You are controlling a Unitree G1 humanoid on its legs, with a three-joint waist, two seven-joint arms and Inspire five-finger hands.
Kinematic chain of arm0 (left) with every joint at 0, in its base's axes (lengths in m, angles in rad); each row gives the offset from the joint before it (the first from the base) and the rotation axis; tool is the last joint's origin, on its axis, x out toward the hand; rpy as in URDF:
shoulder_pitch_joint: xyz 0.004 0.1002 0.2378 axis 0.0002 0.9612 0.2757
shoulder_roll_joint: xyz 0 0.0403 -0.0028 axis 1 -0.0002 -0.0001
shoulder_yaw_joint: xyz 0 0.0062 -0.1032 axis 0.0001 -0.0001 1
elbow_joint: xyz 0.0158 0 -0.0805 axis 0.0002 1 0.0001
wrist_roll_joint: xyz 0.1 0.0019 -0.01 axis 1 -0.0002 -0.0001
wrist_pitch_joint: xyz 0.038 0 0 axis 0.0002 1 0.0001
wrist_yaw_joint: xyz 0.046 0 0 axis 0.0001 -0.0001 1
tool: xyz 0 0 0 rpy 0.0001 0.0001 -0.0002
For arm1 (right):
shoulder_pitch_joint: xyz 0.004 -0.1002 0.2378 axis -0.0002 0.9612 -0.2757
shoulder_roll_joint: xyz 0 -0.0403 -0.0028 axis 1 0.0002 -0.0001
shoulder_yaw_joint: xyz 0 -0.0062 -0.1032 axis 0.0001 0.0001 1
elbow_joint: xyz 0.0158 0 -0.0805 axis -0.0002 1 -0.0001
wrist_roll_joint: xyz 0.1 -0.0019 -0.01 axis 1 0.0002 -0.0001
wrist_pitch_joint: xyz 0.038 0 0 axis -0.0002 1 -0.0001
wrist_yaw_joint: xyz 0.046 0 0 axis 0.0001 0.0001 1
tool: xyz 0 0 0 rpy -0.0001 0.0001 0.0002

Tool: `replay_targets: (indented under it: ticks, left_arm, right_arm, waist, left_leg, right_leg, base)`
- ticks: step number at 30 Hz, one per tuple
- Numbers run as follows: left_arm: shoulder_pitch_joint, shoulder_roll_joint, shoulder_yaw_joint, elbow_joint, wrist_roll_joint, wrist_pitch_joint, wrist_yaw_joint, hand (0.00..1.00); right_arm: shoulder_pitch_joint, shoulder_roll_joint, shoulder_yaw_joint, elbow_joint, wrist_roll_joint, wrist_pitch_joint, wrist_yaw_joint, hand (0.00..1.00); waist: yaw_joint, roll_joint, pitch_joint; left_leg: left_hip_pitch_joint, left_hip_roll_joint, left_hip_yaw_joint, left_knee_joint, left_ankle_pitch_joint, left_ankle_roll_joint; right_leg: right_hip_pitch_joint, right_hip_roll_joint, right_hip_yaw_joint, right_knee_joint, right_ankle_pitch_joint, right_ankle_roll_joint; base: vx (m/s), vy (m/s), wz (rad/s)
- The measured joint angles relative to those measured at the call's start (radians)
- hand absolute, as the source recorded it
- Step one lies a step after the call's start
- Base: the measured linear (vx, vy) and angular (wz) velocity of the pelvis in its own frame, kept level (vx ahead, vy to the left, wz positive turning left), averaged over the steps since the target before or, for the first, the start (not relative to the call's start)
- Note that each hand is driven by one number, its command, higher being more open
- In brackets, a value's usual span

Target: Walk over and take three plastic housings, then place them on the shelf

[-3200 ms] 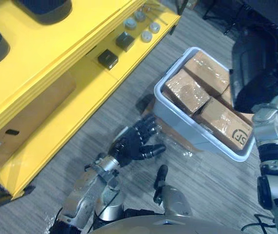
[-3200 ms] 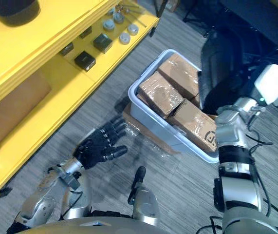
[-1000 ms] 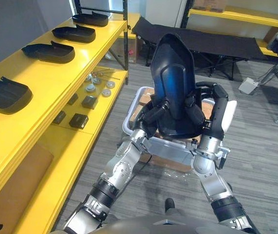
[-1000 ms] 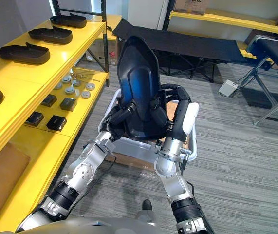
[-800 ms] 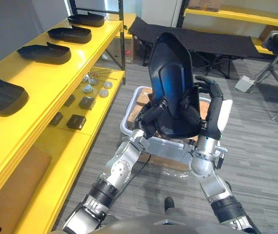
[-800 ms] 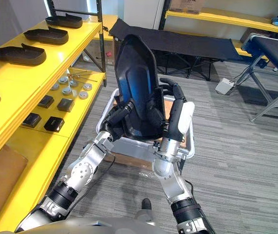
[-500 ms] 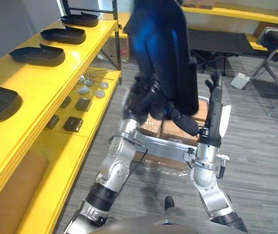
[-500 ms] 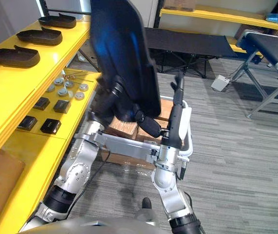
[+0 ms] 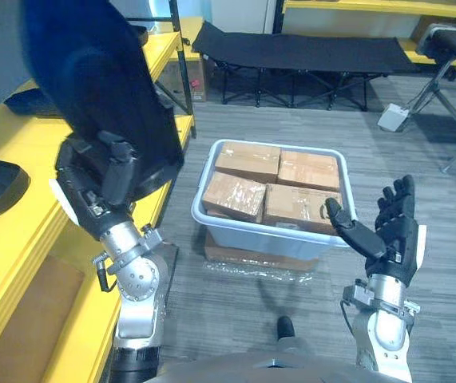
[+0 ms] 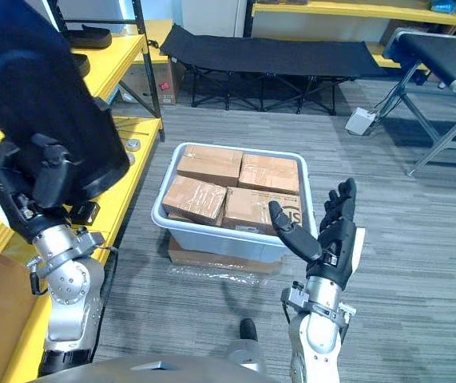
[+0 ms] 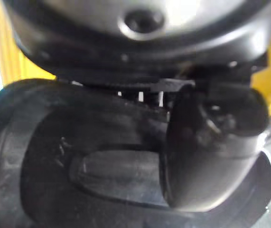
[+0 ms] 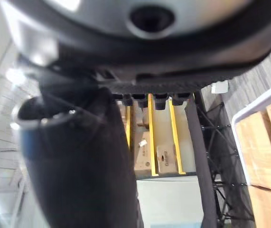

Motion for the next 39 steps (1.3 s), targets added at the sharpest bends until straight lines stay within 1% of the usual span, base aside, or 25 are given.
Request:
replay_targets:
  ticks: [3,4,6,9,11,12,14,15,18,21,22,23,25,26,27,28,29,31,32,33,34,36,37,38,39]
  left_arm:
    - [0.059,0.006,-0.002,0.000,-0.040,0.000,-0.082,0.00]
    - [0.068,0.006,-0.002,0.000,-0.044,0.000,-0.090,0.00]
    - [0.097,0.011,-0.001,0.000,-0.071,0.000,-0.120,0.00]
    - [0.124,0.012,0.019,-0.018,-0.072,0.000,-0.122,0.00]
    - [0.153,0.012,0.055,-0.058,-0.072,0.000,-0.114,0.00]
    - [0.162,0.012,0.066,-0.070,-0.071,0.000,-0.110,0.00]
    - [0.191,0.010,0.124,-0.111,-0.072,0.000,-0.096,0.00]
    - [0.200,0.009,0.141,-0.123,-0.073,0.000,-0.092,0.00]
    - [0.248,-0.010,0.236,-0.165,-0.109,0.000,-0.091,0.00]
    - [0.290,-0.024,0.289,-0.174,-0.169,0.000,-0.128,0.00]
    - [0.293,-0.024,0.291,-0.174,-0.175,0.000,-0.138,0.00]
    - [0.302,-0.025,0.293,-0.174,-0.196,0.000,-0.172,0.00]
    - [0.309,-0.024,0.296,-0.174,-0.212,0.000,-0.228,0.00]
    - [0.306,-0.023,0.293,-0.174,-0.235,0.001,-0.275,0.00]
    - [0.298,-0.023,0.288,-0.176,-0.242,0.001,-0.344,0.00]
    - [0.299,-0.023,0.289,-0.177,-0.244,0.001,-0.368,0.00]
    - [0.301,-0.023,0.289,-0.180,-0.264,0.001,-0.405,0.00]
    - [0.305,-0.025,0.291,-0.180,-0.276,-0.003,-0.436,0.00]
    - [0.310,-0.025,0.292,-0.182,-0.285,-0.004,-0.449,0.00]
    - [0.312,-0.025,0.291,-0.184,-0.289,-0.006,-0.456,0.00]
    - [0.311,-0.023,0.288,-0.186,-0.301,-0.007,-0.481,0.00]
    - [0.310,-0.018,0.279,-0.195,-0.303,-0.008,-0.514,0.00]
    - [0.310,-0.009,0.262,-0.195,-0.308,-0.007,-0.548,0.00]
    - [0.309,-0.006,0.254,-0.195,-0.308,-0.007,-0.561,0.00]
    - [0.302,0.003,0.239,-0.195,-0.308,-0.006,-0.578,0.00]
  right_arm:
    - [0.002,-0.001,0.002,0.039,-0.001,0.006,0.044,1.00]
    - [0.001,-0.001,0.004,0.049,-0.001,0.010,0.051,1.00]
    - [-0.003,-0.007,0.026,0.083,0.000,0.027,0.063,1.00]
    - [-0.028,-0.030,0.075,0.113,0.000,0.044,0.076,1.00]
    - [-0.072,-0.060,0.137,0.141,-0.012,0.061,0.098,1.00]
    - [-0.084,-0.066,0.150,0.149,-0.023,0.066,0.104,1.00]
    - [-0.130,-0.088,0.200,0.178,-0.063,0.082,0.112,1.00]
    - [-0.141,-0.091,0.211,0.182,-0.065,0.084,0.116,1.00]
    - [-0.192,-0.102,0.238,0.192,-0.084,0.085,0.118,1.00]
    - [-0.246,-0.128,0.236,0.195,-0.091,0.085,0.105,1.00]
    - [-0.256,-0.130,0.232,0.195,-0.090,0.085,0.102,1.00]
    - [-0.273,-0.130,0.222,0.194,-0.087,0.085,0.094,1.00]
    - [-0.278,-0.124,0.214,0.191,-0.084,0.086,0.087,1.00]
    - [-0.272,-0.120,0.203,0.187,-0.084,0.086,0.086,1.00]
    - [-0.264,-0.116,0.171,0.180,-0.084,0.097,0.085,1.00]
    - [-0.264,-0.115,0.163,0.180,-0.089,0.105,0.085,1.00]
    - [-0.257,-0.113,0.152,0.180,-0.099,0.117,0.084,1.00]
    - [-0.243,-0.103,0.149,0.180,-0.105,0.127,0.085,1.00]
    - [-0.235,-0.089,0.148,0.180,-0.109,0.132,0.085,1.00]
    - [-0.229,-0.081,0.145,0.180,-0.108,0.132,0.087,1.00]
    - [-0.213,-0.068,0.136,0.180,-0.107,0.131,0.089,1.00]
    - [-0.182,-0.063,0.118,0.172,-0.106,0.131,0.095,1.00]
    - [-0.144,-0.060,0.094,0.154,-0.099,0.131,0.109,1.00]
    - [-0.128,-0.057,0.086,0.146,-0.098,0.131,0.110,1.00]
    - [-0.108,-0.049,0.071,0.139,-0.096,0.127,0.112,1.00]
  waist:
    - [0.005,0.014,0.003]
    - [0.007,0.014,0.003]
    - [0.025,0.014,0.003]
    - [0.048,0.015,0.004]
    - [0.077,0.015,0.005]
    - [0.086,0.016,0.005]
    - [0.117,0.015,0.009]
    - [0.123,0.014,0.010]
    - [0.168,0.013,0.015]
    - [0.190,0.010,0.027]
    - [0.195,0.009,0.032]
    - [0.196,0.008,0.036]
    - [0.194,0.005,0.037]
    - [0.179,0.000,0.039]
    - [0.166,0.001,0.049]
    - [0.172,0.003,0.054]
    - [0.185,0.010,0.059]
    - [0.201,0.019,0.066]
    - [0.198,0.021,0.068]
    - [0.196,0.020,0.068]
    - [0.190,0.016,0.070]
    - [0.180,0.004,0.072]
    - [0.158,-0.008,0.075]
    - [0.143,-0.011,0.074]
    - [0.121,-0.014,0.073]
  left_leg:
    - [-0.004,0.000,-0.008,0.001,0.000,0.000]
    - [-0.006,0.000,-0.012,0.001,0.000,0.001]
    - [-0.013,0.000,-0.040,0.003,0.001,0.002]
    - [-0.027,-0.001,-0.080,0.003,0.003,0.006]
    - [-0.038,0.000,-0.124,0.002,0.015,0.004]
    - [-0.038,0.000,-0.134,0.002,0.017,0.003]
    - [-0.040,0.000,-0.179,0.004,0.021,0.002]
    - [-0.043,0.000,-0.189,0.004,0.021,0.003]
    - [-0.071,-0.001,-0.242,0.026,0.021,0.003]
    - [-0.093,-0.009,-0.301,0.055,0.022,0.002]
    - [-0.096,-0.011,-0.312,0.058,0.022,0.003]
    - [-0.118,-0.019,-0.347,0.062,0.025,0.009]
    - [-0.148,-0.029,-0.352,0.071,0.042,0.029]
    - [-0.176,-0.036,-0.315,0.083,0.067,0.043]
    - [-0.200,-0.036,-0.255,0.093,0.102,0.039]
    - [-0.205,-0.038,-0.247,0.094,0.110,0.039]
    - [-0.210,-0.039,-0.241,0.089,0.121,0.041]
    - [-0.209,-0.039,-0.243,0.086,0.124,0.041]
    - [-0.208,-0.039,-0.237,0.087,0.123,0.041]
    - [-0.208,-0.039,-0.224,0.088,0.123,0.041]
    - [-0.208,-0.044,-0.218,0.090,0.118,0.046]
    - [-0.210,-0.064,-0.218,0.090,0.112,0.055]
    - [-0.214,-0.100,-0.241,0.089,0.113,0.066]
    - [-0.221,-0.116,-0.257,0.090,0.114,0.068]
    - [-0.230,-0.139,-0.288,0.095,0.122,0.067]
  right_leg:
    - [0.004,-0.001,-0.009,-0.001,-0.001,0.001]
    - [0.006,-0.001,-0.014,-0.002,-0.001,0.001]
    - [0.027,-0.005,-0.044,-0.011,-0.002,0.002]
    - [0.048,-0.009,-0.086,-0.019,-0.004,0.003]
    - [0.068,-0.010,-0.131,-0.019,-0.009,0.002]
    - [0.075,-0.010,-0.141,-0.019,-0.011,0.002]
    - [0.111,-0.010,-0.193,-0.020,-0.020,0.002]
    - [0.118,-0.010,-0.205,-0.020,-0.023,0.002]
    - [0.142,-0.010,-0.262,-0.020,-0.033,0.003]
    - [0.176,-0.010,-0.316,-0.014,-0.049,0.003]
    - [0.183,-0.009,-0.327,-0.012,-0.053,0.002]
    - [0.196,-0.010,-0.363,-0.005,-0.073,0.000]
    - [0.209,-0.017,-0.412,0.001,-0.090,0.001]
    - [0.223,-0.023,-0.451,0.003,-0.104,-0.001]
    - [0.239,-0.031,-0.504,0.019,-0.111,-0.002]
    - [0.244,-0.033,-0.514,0.025,-0.114,-0.001]
    - [0.248,-0.036,-0.530,0.037,-0.124,0.002]
    - [0.249,-0.039,-0.535,0.058,-0.142,0.007]
    - [0.245,-0.048,-0.533,0.081,-0.161,0.012]
    - [0.243,-0.053,-0.529,0.095,-0.168,0.013]
    - [0.238,-0.060,-0.502,0.118,-0.194,0.018]
    - [0.206,-0.064,-0.407,0.174,-0.252,0.023]
    - [0.177,-0.058,-0.280,0.239,-0.328,0.013]
    - [0.170,-0.051,-0.238,0.258,-0.354,0.006]
    - [0.170,-0.039,-0.190,0.280,-0.379,-0.008]
  base:
    - [0.00,0.003,0.05]
    - [-0.01,-0.004,0.18]
    - [-0.01,-0.008,0.33]
    - [-0.02,-0.011,0.45]
    - [-0.01,-0.019,0.51]
    - [0.00,-0.019,0.53]
    - [-0.01,-0.017,0.54]
    - [-0.01,-0.011,0.55]
    - [-0.01,0.000,0.48]
    - [-0.01,0.004,0.49]
    - [-0.02,-0.004,0.74]
    - [-0.03,-0.005,0.72]
    - [-0.03,0.000,0.91]
    - [0.00,0.013,1.47]
    - [0.00,0.021,1.36]
    - [-0.01,0.030,1.10]
    - [-0.02,0.018,0.41]
    - [-0.01,0.001,0.25]
    - [-0.01,0.001,0.12]
    - [-0.01,0.011,0.10]
    - [-0.01,0.022,0.13]
    - [0.00,0.021,0.31]
    - [0.02,-0.004,0.55]
    - [0.04,-0.039,0.85]
    - [0.05,-0.052,0.75]
